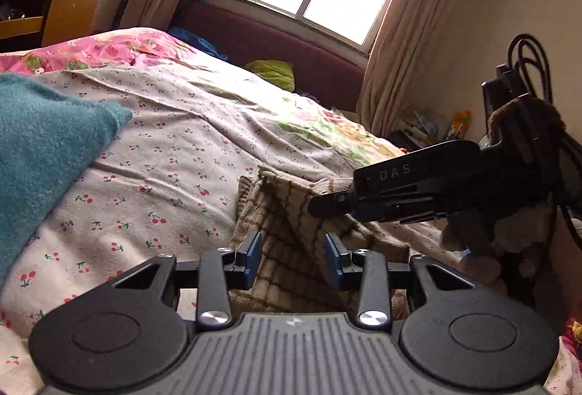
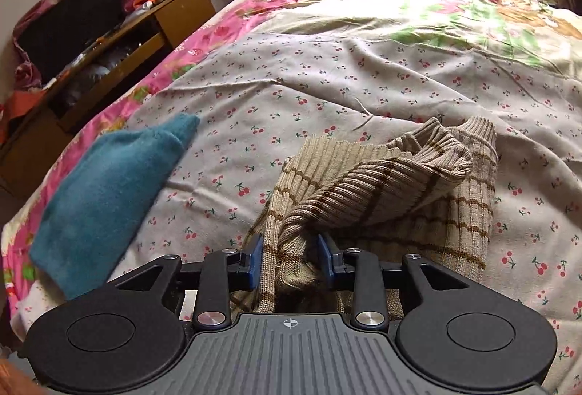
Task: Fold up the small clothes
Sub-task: 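Grasp the folded sweater with the left gripper while the right gripper holds it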
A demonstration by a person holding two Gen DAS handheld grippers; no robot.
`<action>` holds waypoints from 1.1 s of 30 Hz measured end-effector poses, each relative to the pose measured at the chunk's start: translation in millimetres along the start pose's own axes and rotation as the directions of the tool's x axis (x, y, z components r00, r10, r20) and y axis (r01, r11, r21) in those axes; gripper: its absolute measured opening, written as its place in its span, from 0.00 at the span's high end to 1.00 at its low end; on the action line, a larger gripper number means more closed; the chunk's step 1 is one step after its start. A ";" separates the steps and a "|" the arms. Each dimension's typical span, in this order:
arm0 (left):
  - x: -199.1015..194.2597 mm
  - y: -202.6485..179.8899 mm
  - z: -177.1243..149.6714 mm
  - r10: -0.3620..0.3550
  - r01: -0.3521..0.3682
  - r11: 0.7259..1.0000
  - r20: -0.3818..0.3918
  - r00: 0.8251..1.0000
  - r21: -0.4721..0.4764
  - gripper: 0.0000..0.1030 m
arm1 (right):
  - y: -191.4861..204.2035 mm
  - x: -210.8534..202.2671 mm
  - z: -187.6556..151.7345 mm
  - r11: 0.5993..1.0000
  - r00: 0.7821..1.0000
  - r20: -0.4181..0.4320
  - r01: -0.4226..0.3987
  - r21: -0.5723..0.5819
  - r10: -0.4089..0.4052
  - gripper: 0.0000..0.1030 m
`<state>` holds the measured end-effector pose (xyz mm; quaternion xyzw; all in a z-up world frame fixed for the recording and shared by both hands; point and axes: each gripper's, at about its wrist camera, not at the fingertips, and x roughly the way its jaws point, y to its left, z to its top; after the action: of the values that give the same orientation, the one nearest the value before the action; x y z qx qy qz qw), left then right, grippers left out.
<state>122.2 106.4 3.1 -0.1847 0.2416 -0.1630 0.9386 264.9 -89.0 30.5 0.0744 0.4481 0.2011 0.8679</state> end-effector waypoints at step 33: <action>52.9 13.6 -25.3 0.057 -0.082 0.994 -0.309 0.949 -0.068 0.74 | 18.1 83.0 54.4 0.985 0.984 -0.043 0.173 0.013 -0.172 0.81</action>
<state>156.1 90.7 -44.1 -0.1858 0.3971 -0.1468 0.8867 346.8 -35.3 6.0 0.0382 0.4727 0.1228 0.8718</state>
